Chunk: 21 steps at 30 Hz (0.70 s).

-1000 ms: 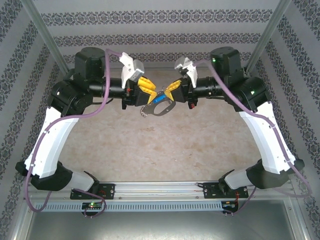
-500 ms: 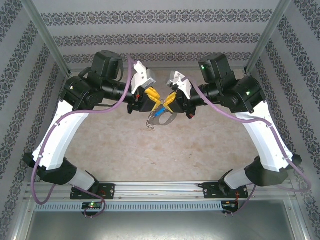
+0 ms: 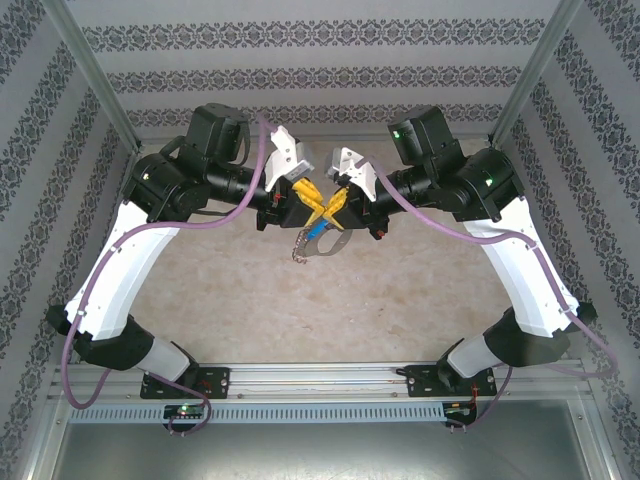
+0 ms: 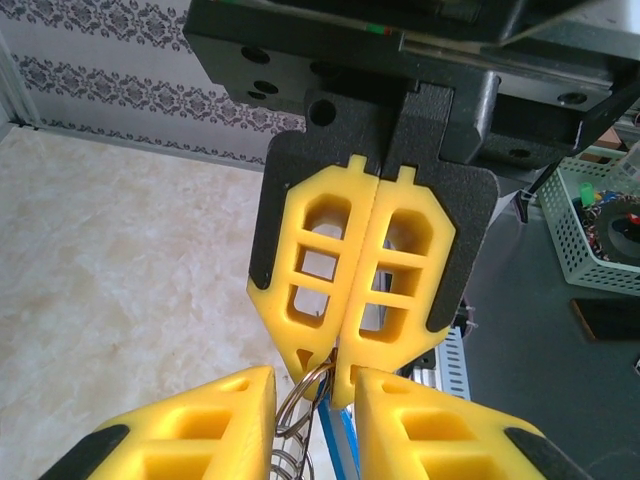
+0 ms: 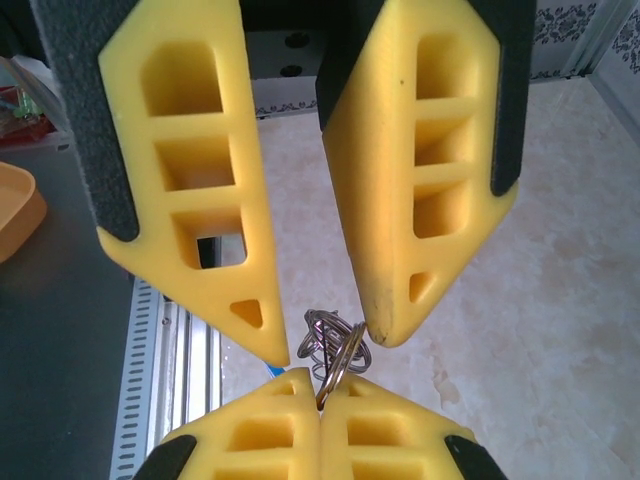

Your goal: Put the keys on the keyring

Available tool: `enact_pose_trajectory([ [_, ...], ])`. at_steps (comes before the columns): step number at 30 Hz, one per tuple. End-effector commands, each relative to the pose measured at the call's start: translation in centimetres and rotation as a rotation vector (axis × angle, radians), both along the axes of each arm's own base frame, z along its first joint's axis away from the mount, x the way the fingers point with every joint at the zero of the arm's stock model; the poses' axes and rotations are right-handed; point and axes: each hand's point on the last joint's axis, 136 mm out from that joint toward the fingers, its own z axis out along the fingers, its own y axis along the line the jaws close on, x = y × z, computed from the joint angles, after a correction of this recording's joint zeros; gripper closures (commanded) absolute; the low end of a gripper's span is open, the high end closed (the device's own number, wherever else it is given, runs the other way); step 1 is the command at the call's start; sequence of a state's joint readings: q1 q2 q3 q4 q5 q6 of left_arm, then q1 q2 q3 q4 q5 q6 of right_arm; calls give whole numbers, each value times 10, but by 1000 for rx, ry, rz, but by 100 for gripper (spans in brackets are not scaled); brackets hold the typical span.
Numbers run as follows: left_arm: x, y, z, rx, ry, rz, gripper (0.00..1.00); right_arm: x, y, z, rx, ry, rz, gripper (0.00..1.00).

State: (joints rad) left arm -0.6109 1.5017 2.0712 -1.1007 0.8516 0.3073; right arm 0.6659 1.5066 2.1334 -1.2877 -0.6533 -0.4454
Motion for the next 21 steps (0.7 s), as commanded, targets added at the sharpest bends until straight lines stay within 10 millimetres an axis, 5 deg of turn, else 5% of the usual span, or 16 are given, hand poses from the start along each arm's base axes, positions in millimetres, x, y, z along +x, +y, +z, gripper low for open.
enact_pose_trajectory([
  [1,-14,-2,-4,3,28,-49,72,-12,2,16,47,-32,48,100],
  [7,-16,-2,-4,1,25,-55,72,-15,2,17,49,-30,58,100],
  [21,-22,-3,-3,-9,33,-74,100,-13,2,24,66,-50,43,100],
])
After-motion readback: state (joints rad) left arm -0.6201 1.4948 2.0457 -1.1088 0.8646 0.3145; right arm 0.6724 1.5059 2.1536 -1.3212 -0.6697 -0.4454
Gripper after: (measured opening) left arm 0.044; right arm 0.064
